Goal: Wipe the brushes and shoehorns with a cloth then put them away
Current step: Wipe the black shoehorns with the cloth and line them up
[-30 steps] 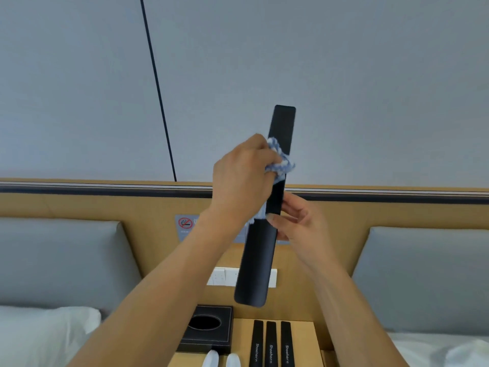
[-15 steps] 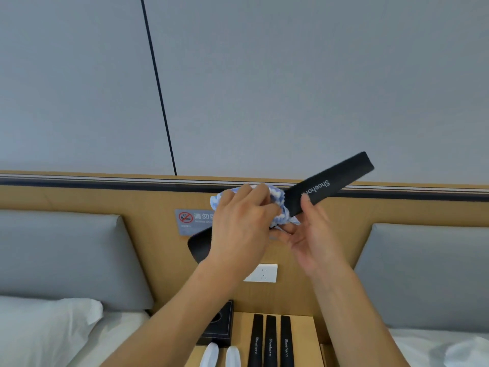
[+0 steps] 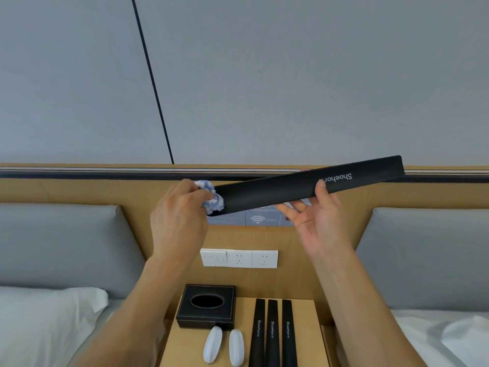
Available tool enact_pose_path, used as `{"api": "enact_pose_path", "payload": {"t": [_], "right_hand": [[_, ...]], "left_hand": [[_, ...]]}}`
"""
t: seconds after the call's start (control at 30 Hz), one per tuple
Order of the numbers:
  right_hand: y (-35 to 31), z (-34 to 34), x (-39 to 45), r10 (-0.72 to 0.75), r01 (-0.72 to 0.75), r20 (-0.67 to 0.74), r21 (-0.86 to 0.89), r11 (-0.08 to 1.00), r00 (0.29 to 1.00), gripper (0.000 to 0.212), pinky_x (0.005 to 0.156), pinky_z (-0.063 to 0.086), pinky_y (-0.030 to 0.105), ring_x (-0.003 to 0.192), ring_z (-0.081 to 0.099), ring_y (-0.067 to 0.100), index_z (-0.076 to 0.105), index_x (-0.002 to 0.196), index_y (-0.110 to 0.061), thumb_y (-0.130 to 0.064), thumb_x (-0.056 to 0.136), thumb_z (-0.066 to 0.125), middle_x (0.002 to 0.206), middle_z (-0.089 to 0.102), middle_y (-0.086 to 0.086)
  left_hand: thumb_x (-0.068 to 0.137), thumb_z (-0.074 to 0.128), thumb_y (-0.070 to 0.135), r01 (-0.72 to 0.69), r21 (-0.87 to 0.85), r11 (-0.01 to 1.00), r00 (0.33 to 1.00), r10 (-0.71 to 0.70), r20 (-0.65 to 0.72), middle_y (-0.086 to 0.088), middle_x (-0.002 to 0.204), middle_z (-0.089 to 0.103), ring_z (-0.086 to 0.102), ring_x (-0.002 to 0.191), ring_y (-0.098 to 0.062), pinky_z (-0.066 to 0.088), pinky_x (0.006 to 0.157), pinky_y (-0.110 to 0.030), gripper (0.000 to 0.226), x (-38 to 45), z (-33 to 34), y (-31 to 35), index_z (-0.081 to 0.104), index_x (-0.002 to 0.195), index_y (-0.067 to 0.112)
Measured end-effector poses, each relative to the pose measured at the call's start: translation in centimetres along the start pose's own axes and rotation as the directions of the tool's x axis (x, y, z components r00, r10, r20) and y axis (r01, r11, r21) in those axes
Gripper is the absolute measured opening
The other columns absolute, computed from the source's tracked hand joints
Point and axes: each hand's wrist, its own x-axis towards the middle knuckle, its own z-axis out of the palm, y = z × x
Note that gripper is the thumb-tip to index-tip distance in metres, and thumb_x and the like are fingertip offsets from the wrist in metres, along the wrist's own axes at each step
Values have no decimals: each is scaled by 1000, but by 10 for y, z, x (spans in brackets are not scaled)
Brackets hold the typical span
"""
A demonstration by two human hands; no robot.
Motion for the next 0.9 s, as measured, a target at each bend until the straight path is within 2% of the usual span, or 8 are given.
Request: {"api": "enact_pose_path", "payload": {"t": [0.13, 0.23, 0.37, 0.5, 0.57, 0.67, 0.8, 0.9], "right_hand": [[8, 2, -3, 23, -23, -10, -1, 1000, 1000, 31, 79, 59, 59, 106, 71, 33, 57, 132, -18, -24, 102, 53, 120, 72, 11], [14, 3, -5, 21, -21, -3, -15, 1000, 1000, 30, 73, 61, 54, 103, 72, 31, 57, 131, -18, -25, 102, 53, 118, 73, 10], [24, 10, -11, 20, -17, 29, -89, 996, 999, 28, 68, 61, 47, 103, 73, 30, 58, 129, -17, -26, 103, 50, 119, 72, 12], [29, 8, -16, 17, -1, 144, -112, 994, 989, 22, 72, 60, 44, 113, 67, 35, 70, 107, -25, -21, 103, 49, 114, 71, 14], [25, 2, -17, 13, 21, 255, -131, 991, 967, 28, 78, 60, 44, 114, 66, 31, 71, 113, -27, -13, 100, 52, 119, 69, 14], [20, -8, -17, 8, 70, 360, -203, 977, 933, 47, 88, 59, 46, 118, 65, 31, 61, 130, -24, -2, 88, 62, 126, 66, 14], [18, -17, -19, -75, 164, 333, -250, 954, 940, 39, 81, 60, 43, 114, 67, 33, 65, 112, -16, -1, 77, 71, 115, 70, 15], [17, -18, -19, -130, 201, 216, -345, 917, 968, 32, 76, 62, 45, 106, 70, 35, 62, 100, -8, -7, 72, 77, 105, 73, 13]], "left_hand": [[76, 70, -8, 104, -11, 995, 995, -104, 11, -9, 78, 63, 50, 68, -19, 35, 51, -28, 20, -5, 3, 7, 75, 87, 8], [83, 61, -3, 142, -49, 989, 988, -139, 63, -7, 89, 66, 58, 81, -27, 44, 56, -35, 24, -5, 6, 22, 75, 96, 13], [86, 63, 2, 38, -183, 982, 997, -23, 79, -6, 101, 68, 59, 94, -24, 44, 65, -32, 24, -7, 8, 51, 74, 104, 13], [89, 60, 2, -40, -291, 956, 992, 73, 104, -5, 103, 65, 57, 99, -21, 49, 75, -36, 26, 0, 11, 67, 72, 108, 13], [89, 55, -1, -50, -322, 945, 986, 98, 135, -4, 103, 62, 54, 99, -22, 48, 76, -37, 29, 5, 13, 68, 70, 109, 14], [89, 54, -1, -82, -329, 941, 973, 147, 178, -1, 103, 59, 51, 97, -19, 45, 74, -31, 31, 9, 14, 64, 67, 112, 16], [91, 55, 3, -73, -355, 932, 975, 141, 169, 1, 101, 58, 53, 92, -15, 45, 73, -27, 25, 9, 13, 61, 67, 109, 16], [89, 62, 5, -82, -390, 917, 989, 122, 80, 2, 101, 58, 55, 88, -12, 45, 69, -20, 19, 8, 8, 61, 69, 105, 13]]}}
